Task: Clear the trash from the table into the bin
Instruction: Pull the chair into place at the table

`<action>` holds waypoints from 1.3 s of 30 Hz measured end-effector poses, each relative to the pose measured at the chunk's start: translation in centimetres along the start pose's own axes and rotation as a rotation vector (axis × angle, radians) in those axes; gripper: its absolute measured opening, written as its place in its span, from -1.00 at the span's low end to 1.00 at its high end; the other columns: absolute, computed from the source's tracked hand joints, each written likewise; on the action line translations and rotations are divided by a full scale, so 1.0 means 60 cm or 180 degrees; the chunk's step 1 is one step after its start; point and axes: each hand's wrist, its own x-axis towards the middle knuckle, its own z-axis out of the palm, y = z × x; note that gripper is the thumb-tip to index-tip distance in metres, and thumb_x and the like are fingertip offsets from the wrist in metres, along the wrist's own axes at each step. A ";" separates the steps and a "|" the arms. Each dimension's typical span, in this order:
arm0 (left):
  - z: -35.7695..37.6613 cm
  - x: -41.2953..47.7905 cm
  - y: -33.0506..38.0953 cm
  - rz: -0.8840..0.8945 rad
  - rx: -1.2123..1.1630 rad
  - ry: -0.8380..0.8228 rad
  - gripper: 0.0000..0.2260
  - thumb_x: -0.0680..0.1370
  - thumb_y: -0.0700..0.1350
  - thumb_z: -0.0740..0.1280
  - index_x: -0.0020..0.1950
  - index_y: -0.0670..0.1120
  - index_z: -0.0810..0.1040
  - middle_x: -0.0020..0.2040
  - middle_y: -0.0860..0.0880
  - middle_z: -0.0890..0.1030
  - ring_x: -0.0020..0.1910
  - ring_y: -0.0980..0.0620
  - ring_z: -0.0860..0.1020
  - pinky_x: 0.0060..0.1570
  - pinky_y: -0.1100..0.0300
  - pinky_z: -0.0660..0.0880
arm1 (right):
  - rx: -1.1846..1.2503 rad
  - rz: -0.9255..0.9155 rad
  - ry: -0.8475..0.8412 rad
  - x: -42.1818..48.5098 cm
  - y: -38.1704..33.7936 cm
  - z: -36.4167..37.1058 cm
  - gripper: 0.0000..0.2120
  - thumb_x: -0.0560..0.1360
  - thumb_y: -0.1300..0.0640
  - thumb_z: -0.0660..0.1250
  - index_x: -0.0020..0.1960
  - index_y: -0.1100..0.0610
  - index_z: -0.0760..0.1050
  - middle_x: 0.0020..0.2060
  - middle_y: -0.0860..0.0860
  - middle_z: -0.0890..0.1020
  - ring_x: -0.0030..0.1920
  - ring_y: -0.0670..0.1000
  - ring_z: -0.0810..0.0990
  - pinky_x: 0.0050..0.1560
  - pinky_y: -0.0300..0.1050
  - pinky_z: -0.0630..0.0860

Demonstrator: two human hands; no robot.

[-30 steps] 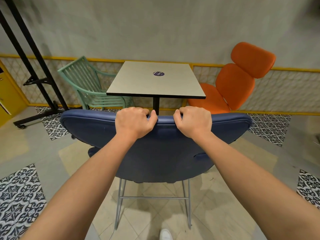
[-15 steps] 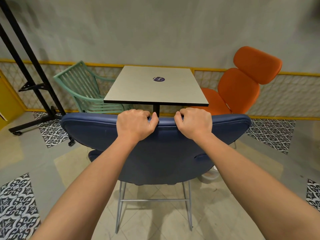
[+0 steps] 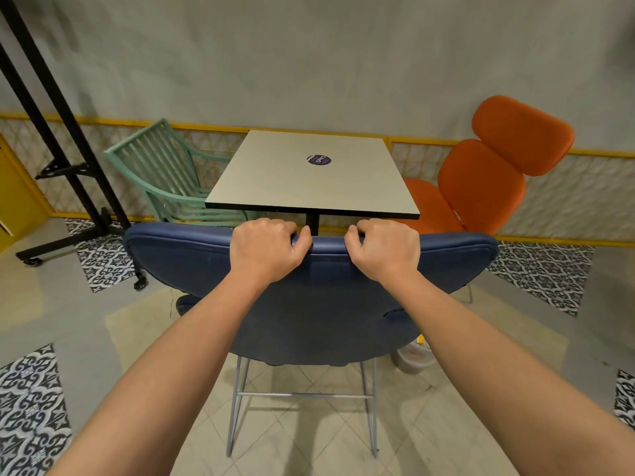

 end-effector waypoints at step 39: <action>0.062 0.071 -0.074 0.0134 0.0132 0.0069 -0.56 0.50 0.05 0.06 -0.49 -0.08 0.50 -0.59 -0.03 0.46 -0.61 -0.09 0.41 -0.46 0.37 -0.05 | -0.0136 -0.0048 0.0226 0.089 0.024 0.066 -0.42 0.43 -0.19 -0.12 -0.30 0.11 0.58 -0.40 0.05 0.62 -0.39 0.07 0.53 -0.42 -0.32 -0.02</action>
